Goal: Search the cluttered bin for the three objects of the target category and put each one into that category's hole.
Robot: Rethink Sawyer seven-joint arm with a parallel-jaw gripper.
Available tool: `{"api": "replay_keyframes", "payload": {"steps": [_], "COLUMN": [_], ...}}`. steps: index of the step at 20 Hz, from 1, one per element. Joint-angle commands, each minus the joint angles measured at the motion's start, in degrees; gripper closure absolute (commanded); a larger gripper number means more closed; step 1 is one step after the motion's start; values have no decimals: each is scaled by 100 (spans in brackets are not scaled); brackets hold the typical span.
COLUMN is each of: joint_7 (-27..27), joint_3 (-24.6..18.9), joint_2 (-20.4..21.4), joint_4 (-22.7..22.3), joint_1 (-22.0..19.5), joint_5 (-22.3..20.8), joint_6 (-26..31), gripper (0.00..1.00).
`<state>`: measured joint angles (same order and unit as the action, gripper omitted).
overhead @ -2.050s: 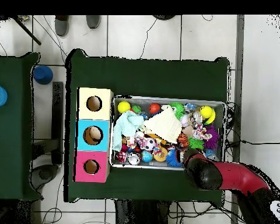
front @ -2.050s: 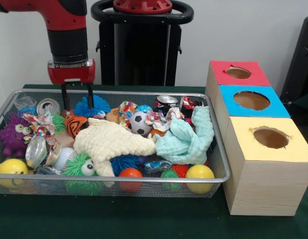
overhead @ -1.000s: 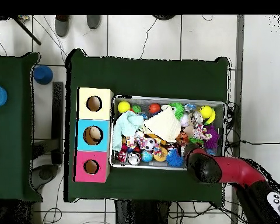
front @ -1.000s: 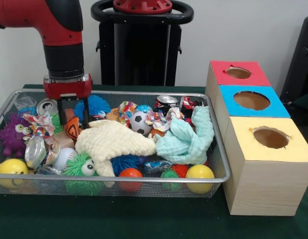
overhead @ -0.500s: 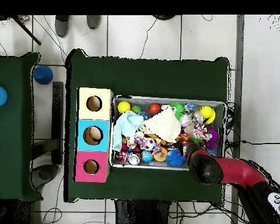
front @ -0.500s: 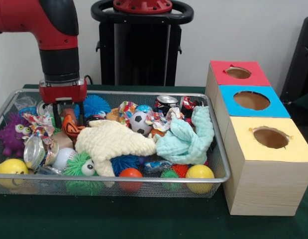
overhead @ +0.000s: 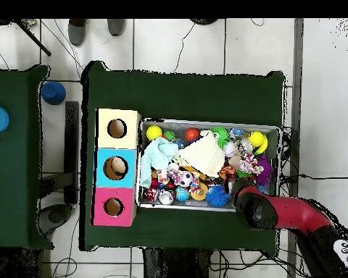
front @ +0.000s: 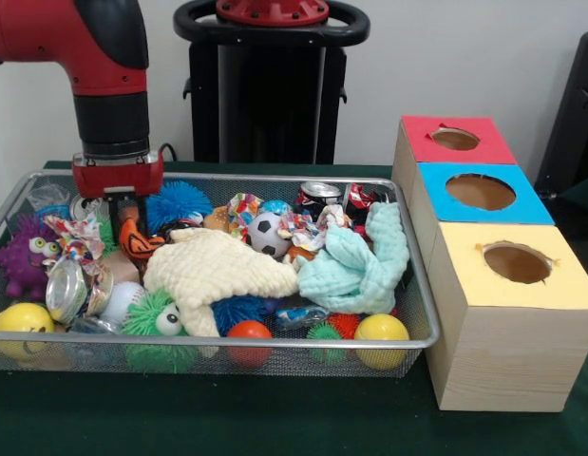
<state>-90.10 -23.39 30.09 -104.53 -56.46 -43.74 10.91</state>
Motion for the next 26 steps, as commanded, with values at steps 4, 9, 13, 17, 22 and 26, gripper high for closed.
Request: {"api": "replay_keyframes", "payload": {"steps": [4, 9, 13, 17, 22, 26], "joint_7": [67, 127, 97, -1, -68, -79], "joint_3": [-491, -558, -697, -733, -841, -902], "joint_2": [-369, -326, 233, 762, 1300, 1678], "joint_4": [428, 414, -13, -356, -692, -888], "joint_1": [-199, -239, -264, -184, -186, -172], "joint_5": [-378, -373, -187, 100, 408, 664], "joint_6": [-328, -284, -110, 201, 478, 672], "gripper": [100, 100, 100, 100, 100, 100]}}
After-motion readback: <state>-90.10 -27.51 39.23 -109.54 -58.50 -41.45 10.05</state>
